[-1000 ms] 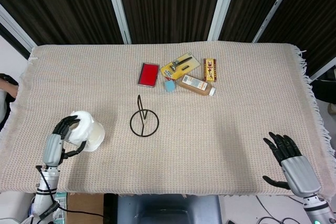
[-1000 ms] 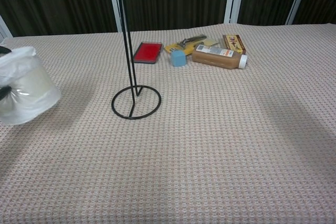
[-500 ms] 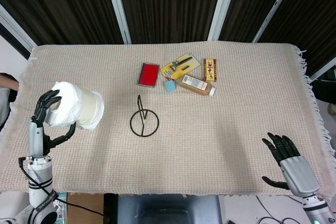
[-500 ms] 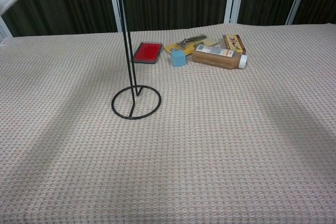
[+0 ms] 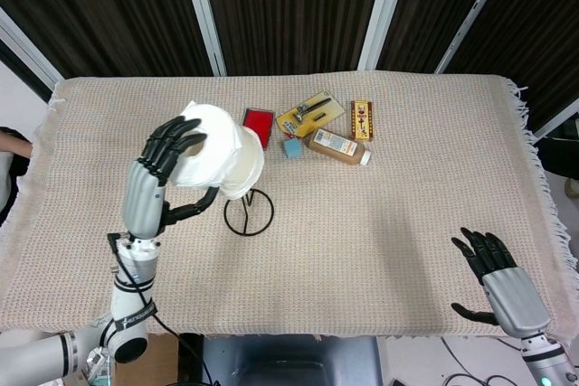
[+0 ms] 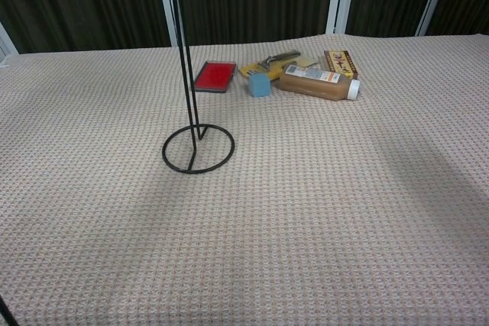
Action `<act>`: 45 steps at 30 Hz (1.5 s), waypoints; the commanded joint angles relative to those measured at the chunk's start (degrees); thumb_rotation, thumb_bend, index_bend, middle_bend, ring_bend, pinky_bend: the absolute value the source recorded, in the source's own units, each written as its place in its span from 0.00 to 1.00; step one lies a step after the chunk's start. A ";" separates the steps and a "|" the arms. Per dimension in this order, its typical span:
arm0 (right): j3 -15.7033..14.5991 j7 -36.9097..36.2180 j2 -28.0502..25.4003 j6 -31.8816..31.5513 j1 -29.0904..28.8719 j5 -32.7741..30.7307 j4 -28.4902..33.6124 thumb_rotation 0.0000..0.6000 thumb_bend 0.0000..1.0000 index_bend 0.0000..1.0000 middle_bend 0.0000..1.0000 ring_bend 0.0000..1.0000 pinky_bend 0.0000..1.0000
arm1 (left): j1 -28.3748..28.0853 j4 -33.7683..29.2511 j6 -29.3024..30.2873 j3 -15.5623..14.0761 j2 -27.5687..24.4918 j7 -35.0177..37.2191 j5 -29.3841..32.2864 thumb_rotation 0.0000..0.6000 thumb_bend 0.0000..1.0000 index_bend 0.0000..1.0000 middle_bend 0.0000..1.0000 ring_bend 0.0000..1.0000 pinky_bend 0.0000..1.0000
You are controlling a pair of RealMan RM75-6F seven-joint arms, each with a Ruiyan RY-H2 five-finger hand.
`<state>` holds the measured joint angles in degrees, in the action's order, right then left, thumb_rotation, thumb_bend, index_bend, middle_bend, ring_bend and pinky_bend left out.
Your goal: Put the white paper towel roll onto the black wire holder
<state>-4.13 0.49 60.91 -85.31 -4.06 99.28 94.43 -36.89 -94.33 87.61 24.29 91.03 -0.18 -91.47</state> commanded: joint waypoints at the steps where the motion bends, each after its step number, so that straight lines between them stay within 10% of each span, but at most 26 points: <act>1: 0.09 -0.34 -0.15 -0.23 0.05 -0.08 -0.01 1.00 0.09 0.00 0.00 0.00 0.00 | -1.92 1.86 -1.76 0.03 2.25 -1.41 1.44 1.00 0.73 0.74 0.80 0.78 1.00; 30: 0.16 -1.21 -0.59 -0.88 0.26 0.00 -0.01 1.00 0.09 0.00 0.00 0.00 0.00 | -4.13 6.13 -5.28 -4.43 1.69 -5.13 2.97 1.00 0.66 0.65 0.74 0.72 0.98; 39: 0.16 -1.51 -0.72 -1.01 0.27 0.11 -0.02 1.00 0.09 0.00 0.00 0.00 0.00 | -3.95 5.02 -7.12 -6.37 -0.04 -4.03 3.15 1.00 0.43 0.03 0.13 0.05 0.17; 45: 0.08 -1.43 -0.70 -0.96 0.29 0.21 -0.03 1.00 0.09 0.00 0.00 0.00 0.00 | -3.59 3.74 -7.37 -6.40 -0.72 -4.87 4.08 1.00 0.38 0.00 0.00 0.00 0.04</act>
<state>-4.05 -0.94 60.21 -86.26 -3.77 99.49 94.39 -40.53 -90.39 80.29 17.91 90.39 -4.86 -87.52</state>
